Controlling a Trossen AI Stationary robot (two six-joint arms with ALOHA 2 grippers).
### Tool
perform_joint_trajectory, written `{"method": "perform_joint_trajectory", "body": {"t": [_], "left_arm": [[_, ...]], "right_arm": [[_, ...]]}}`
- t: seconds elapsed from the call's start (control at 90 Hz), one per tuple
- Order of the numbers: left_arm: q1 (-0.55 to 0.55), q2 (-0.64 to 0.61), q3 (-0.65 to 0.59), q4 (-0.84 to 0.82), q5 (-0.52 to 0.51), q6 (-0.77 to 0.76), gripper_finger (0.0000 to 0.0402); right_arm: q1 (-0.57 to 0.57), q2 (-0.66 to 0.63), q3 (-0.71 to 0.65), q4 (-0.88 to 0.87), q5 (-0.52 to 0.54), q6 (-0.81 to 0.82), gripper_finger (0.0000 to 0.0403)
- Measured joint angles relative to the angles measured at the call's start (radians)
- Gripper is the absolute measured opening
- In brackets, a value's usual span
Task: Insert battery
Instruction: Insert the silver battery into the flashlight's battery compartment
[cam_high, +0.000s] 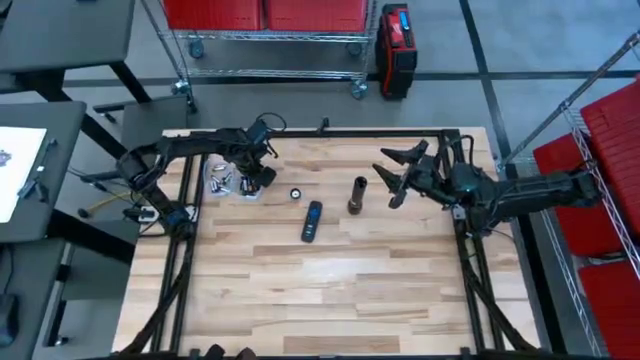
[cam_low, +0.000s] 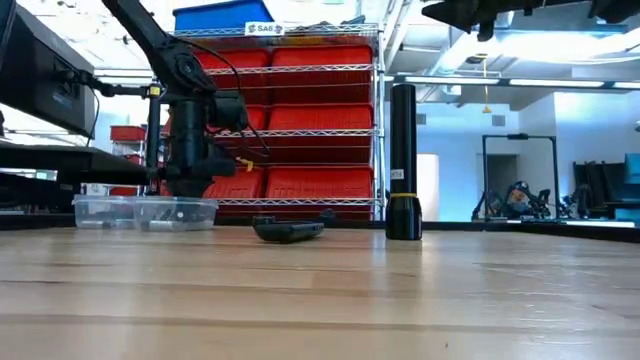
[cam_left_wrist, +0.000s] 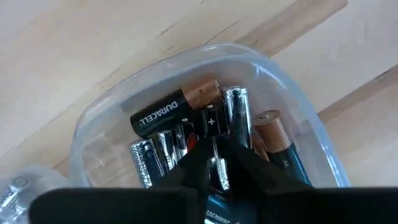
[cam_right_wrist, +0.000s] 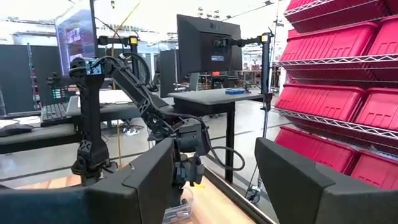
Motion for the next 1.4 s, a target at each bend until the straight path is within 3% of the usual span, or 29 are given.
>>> {"method": "perform_joint_trajectory", "body": {"t": [0.433, 0.633, 0.733, 1.011, 1.2, 1.4], "left_arm": [[0.0, 0.002, -0.08, 0.075, -0.001, -0.003, 0.0069], [-0.001, 0.002, -0.08, 0.073, -0.002, 0.021, 0.0022], [-0.001, -0.011, -0.079, 0.069, -0.002, 0.013, 0.002], [-0.003, -0.131, 0.016, -0.038, -0.032, 0.016, 0.0018], [-0.006, -0.24, 0.094, -0.082, -0.04, 0.043, 0.0018], [-0.015, -0.339, 0.176, -0.082, 0.009, 0.037, 0.0018]], "right_arm": [[-0.01, 0.0, 0.0, 0.0, 0.0, 0.002, 0.0214], [-0.01, 0.0, 0.0, -0.001, 0.0, 0.003, 0.0214], [-0.01, 0.0, 0.0, -0.001, 0.0, 0.003, 0.0214], [-0.006, 0.0, 0.0, 0.002, 0.0, 0.003, 0.0214], [0.008, -0.001, 0.001, 0.101, 0.0, -0.057, 0.0214], [0.008, -0.017, 0.001, 0.053, 0.0, -0.023, 0.0214]]}}
